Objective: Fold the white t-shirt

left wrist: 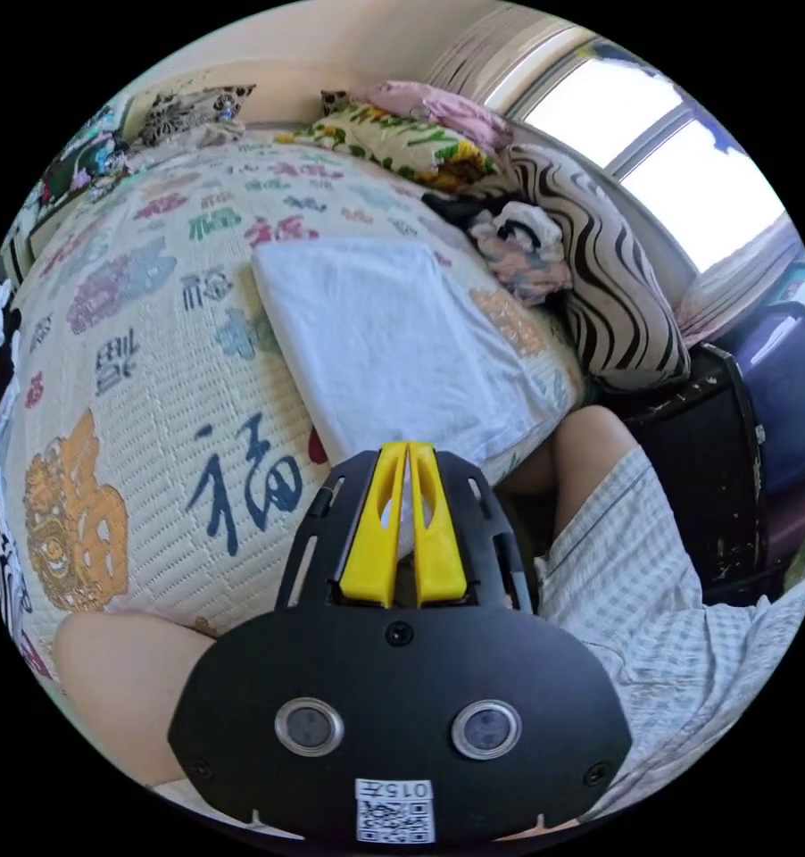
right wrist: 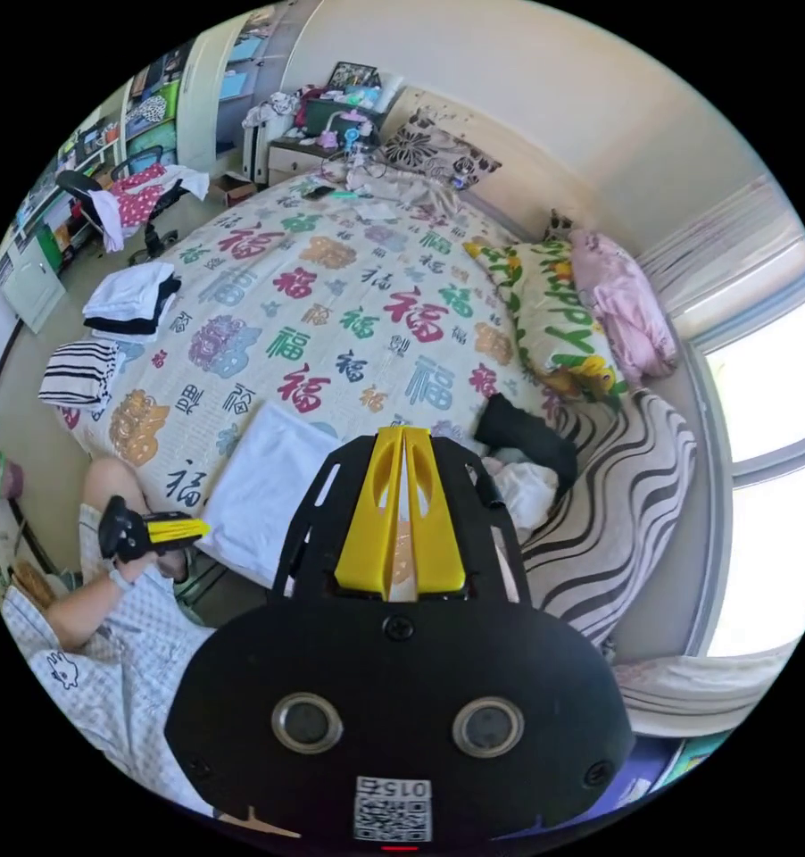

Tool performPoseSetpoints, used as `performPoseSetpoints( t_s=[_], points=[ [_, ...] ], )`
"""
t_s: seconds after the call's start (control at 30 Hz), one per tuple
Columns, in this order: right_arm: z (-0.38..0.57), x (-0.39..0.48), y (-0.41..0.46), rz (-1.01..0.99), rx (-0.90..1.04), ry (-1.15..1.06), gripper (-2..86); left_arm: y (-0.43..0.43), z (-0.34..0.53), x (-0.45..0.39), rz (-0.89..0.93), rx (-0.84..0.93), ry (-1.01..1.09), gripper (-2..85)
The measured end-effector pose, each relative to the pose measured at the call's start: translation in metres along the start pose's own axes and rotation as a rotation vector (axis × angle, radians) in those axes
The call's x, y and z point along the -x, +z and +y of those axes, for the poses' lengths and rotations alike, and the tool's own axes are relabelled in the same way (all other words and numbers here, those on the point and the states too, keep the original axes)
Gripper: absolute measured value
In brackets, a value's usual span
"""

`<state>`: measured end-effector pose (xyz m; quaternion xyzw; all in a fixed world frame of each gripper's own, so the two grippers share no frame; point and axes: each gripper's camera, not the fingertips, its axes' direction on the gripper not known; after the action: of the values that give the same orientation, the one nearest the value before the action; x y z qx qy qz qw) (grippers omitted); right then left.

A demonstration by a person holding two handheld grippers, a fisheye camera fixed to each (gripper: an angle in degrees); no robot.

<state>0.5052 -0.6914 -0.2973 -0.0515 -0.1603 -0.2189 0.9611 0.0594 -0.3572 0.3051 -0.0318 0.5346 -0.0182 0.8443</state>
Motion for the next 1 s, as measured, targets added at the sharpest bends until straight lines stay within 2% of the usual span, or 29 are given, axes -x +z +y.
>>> performPoseSetpoints(
  t_s=[0.13,0.3,0.37,0.57,0.7,0.73,1.0],
  points=[
    [0.025,-0.021,0.098,-0.152,0.082,0.02,4.4,-0.036,-0.038,0.044,-0.041,-0.115,-0.03,5.9],
    [0.054,-0.042,0.2,-0.268,0.153,0.02,6.4,-0.04,-0.088,0.115,-0.045,-0.09,-0.098,7.6],
    [0.068,-0.064,0.24,-0.415,0.094,0.093,6.6,-0.034,-0.104,0.138,-0.024,-0.067,-0.121,8.0],
    [0.091,-0.123,0.325,-0.826,0.049,0.241,9.3,-0.009,-0.139,0.204,0.144,-0.004,-0.183,9.1],
    [0.101,-0.149,0.359,-0.948,0.015,0.237,12.1,0.003,-0.142,0.253,0.375,0.03,-0.199,10.5],
    [0.104,-0.156,0.372,-1.037,0.016,0.229,12.6,0.004,-0.141,0.267,0.425,0.031,-0.213,10.8],
    [0.102,-0.186,0.428,-1.284,0.018,0.202,10.7,0.015,-0.147,0.321,0.605,-0.007,-0.229,12.7]
  ],
)
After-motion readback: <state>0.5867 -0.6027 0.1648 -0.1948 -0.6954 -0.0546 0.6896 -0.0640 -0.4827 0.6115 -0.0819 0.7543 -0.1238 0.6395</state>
